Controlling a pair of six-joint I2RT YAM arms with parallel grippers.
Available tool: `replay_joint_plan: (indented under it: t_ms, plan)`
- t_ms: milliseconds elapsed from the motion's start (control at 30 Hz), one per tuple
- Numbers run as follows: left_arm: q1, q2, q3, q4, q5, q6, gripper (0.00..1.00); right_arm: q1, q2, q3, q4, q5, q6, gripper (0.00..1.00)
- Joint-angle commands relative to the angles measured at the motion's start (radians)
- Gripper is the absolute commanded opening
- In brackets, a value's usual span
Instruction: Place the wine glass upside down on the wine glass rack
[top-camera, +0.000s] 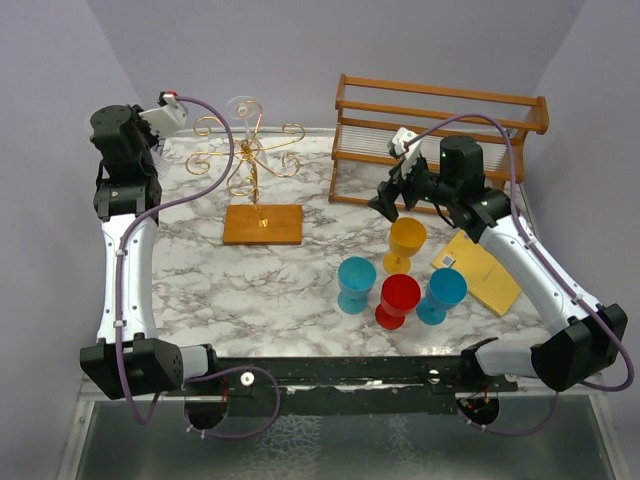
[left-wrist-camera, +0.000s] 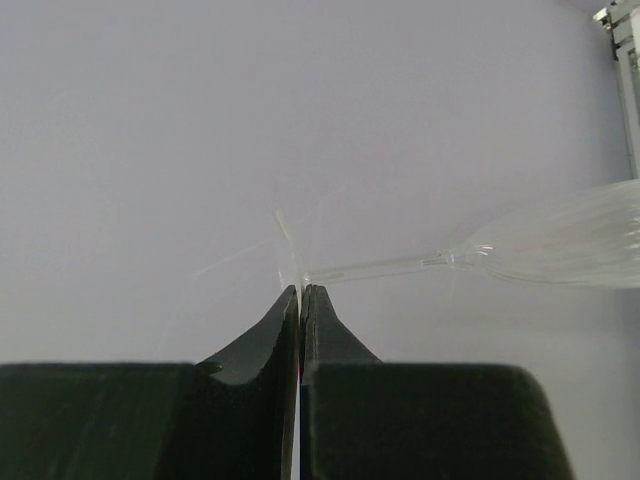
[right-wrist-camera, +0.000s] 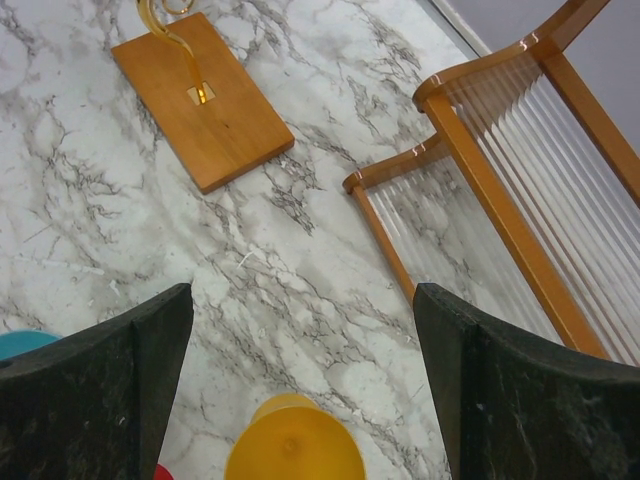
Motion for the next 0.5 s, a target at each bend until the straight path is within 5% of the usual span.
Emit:
replay_joint_plan:
  t_ms: [0,467]
  plan:
    - [-0.035,-0.022,0.001,-0.071,0.094,0.101,0.00,-0.023,-0.026,-0.010,0.036,-0.063,0.016,0.91]
    - [-0.148,0.020,0.117,-0.340,0.331,0.164,0.00,-0.055,-0.049,-0.028,0.043,-0.095,0.013,0.91]
